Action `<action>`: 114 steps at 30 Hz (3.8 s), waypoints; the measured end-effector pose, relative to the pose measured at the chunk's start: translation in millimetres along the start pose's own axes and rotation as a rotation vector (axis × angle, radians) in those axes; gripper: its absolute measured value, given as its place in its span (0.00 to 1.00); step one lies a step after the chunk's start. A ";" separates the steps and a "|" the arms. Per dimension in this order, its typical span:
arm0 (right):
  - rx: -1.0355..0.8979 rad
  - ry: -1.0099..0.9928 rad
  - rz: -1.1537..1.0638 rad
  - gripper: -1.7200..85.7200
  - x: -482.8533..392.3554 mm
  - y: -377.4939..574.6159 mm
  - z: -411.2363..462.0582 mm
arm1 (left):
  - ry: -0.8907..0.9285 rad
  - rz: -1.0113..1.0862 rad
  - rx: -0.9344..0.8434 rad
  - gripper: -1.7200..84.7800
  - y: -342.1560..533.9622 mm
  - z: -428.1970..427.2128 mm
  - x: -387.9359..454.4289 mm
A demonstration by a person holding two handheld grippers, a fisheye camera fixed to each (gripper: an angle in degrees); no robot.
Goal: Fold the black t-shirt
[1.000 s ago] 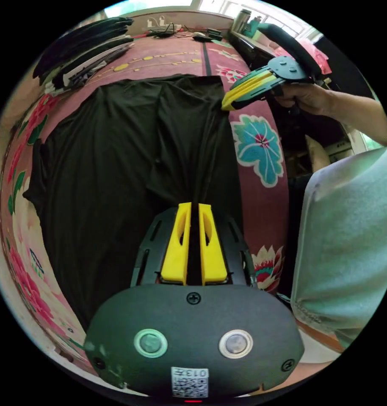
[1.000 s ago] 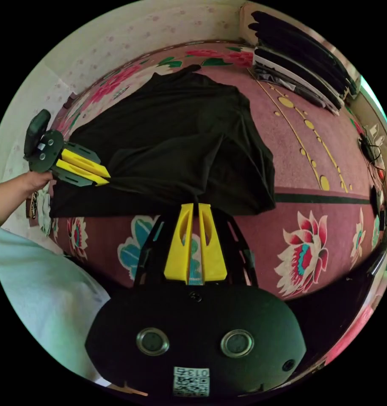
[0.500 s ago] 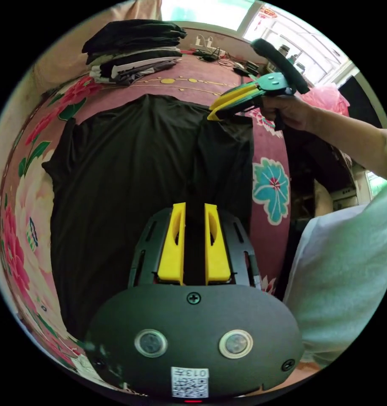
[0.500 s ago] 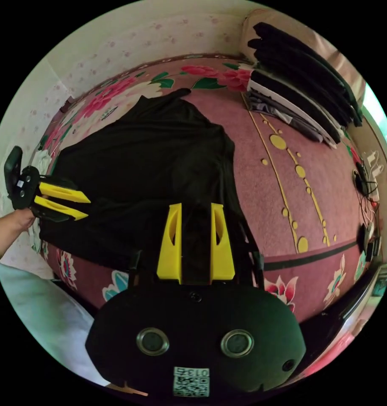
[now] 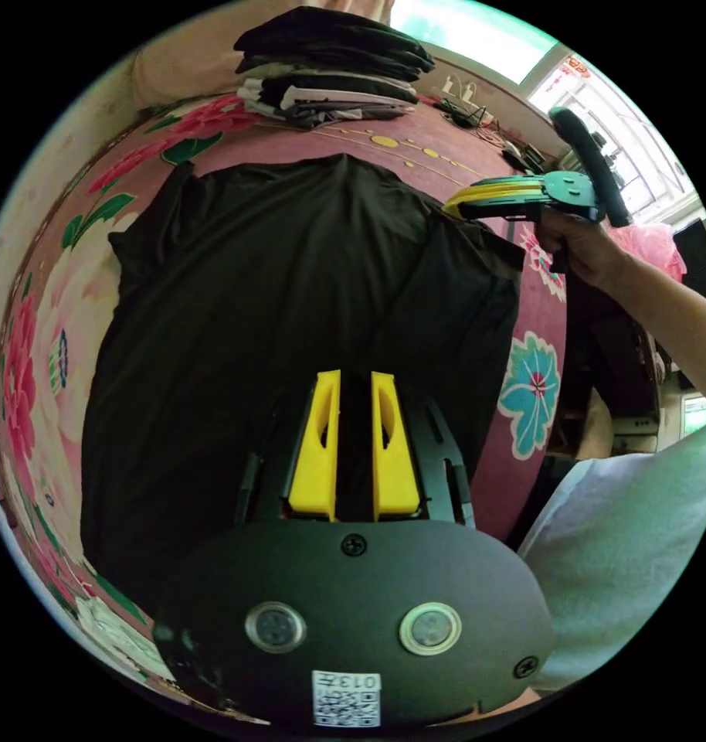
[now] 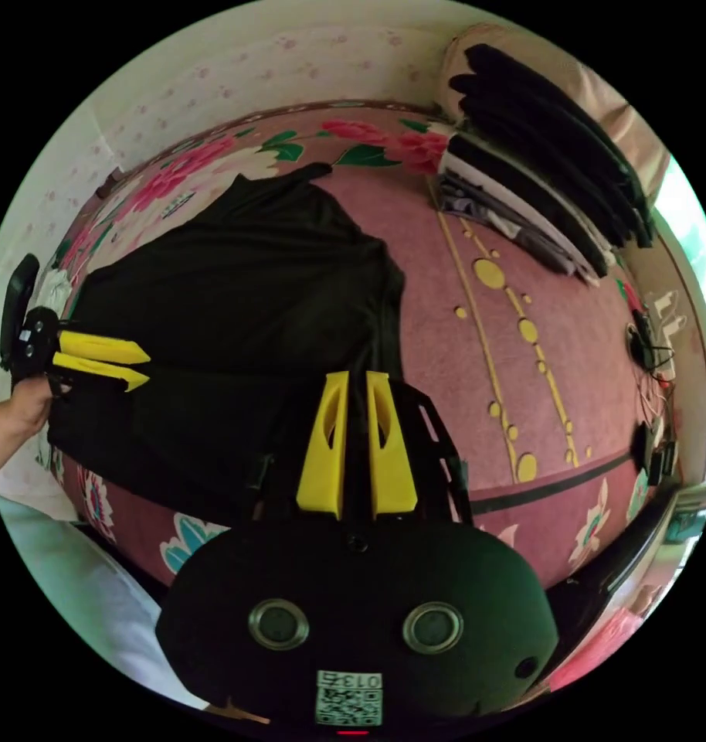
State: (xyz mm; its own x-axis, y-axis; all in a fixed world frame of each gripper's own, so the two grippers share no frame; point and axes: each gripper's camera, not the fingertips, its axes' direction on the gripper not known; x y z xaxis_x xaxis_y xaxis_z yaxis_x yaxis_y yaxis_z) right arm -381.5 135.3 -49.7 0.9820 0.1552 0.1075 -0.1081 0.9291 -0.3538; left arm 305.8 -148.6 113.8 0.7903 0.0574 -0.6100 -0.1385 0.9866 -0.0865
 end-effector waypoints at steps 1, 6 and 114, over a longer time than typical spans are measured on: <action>0.037 0.039 0.032 0.07 4.5 3.8 -11.6 | -0.032 -0.010 0.026 0.10 5.3 -5.5 1.3; 0.115 0.016 0.033 0.05 4.7 26.8 -53.2 | -0.117 0.186 0.051 0.08 16.1 -13.4 42.4; -0.110 -0.044 -0.625 0.03 -147.3 21.9 -7.4 | 0.150 -0.160 0.087 0.10 71.5 -30.8 -158.0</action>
State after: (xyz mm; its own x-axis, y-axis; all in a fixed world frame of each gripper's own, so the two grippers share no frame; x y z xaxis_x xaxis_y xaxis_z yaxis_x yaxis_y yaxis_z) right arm -527.4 130.4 -80.2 0.8471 -0.3894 0.3617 0.5022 0.8093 -0.3047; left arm 152.7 -91.9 179.8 0.6999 -0.1181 -0.7044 0.0391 0.9911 -0.1272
